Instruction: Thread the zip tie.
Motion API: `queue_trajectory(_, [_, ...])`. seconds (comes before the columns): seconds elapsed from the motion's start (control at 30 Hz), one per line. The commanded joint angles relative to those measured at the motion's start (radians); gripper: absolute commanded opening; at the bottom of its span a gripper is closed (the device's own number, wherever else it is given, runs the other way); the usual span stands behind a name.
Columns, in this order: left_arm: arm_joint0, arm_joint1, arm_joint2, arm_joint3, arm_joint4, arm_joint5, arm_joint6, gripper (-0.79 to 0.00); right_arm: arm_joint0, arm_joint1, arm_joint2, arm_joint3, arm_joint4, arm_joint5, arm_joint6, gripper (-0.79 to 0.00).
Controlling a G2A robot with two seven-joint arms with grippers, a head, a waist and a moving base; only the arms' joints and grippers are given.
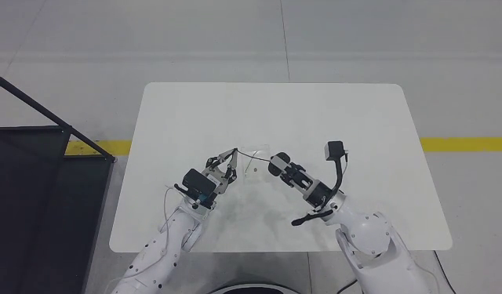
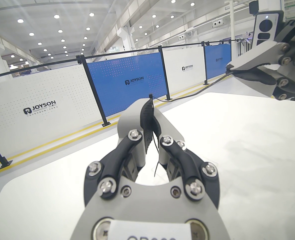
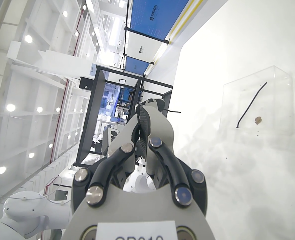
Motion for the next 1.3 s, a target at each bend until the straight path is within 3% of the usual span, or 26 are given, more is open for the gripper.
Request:
queue_trajectory(0.0, [0.0, 0.0, 0.0, 0.0, 0.0, 0.0, 0.0, -0.785, 0.0, 0.0, -0.001, -0.001, -0.003, -0.002, 0.001, -0.785])
queue_trajectory(0.37, [0.0, 0.0, 0.0, 0.0, 0.0, 0.0, 0.0, -0.785, -0.009, 0.001, 0.002, 0.003, 0.002, -0.037, 0.001, -0.785])
queue_trajectory(0.5, [0.0, 0.0, 0.0, 0.0, 0.0, 0.0, 0.0, -0.785, 0.001, 0.0, -0.002, 0.007, -0.007, -0.012, -0.001, -0.785])
queue_trajectory(0.73, [0.0, 0.0, 0.0, 0.0, 0.0, 0.0, 0.0, -0.785, 0.031, 0.002, 0.005, 0.002, -0.045, 0.14, 0.011, -0.785])
queue_trajectory(1.27, [0.0, 0.0, 0.0, 0.0, 0.0, 0.0, 0.0, -0.785, 0.025, 0.001, 0.002, -0.002, -0.042, 0.132, 0.0, -0.785])
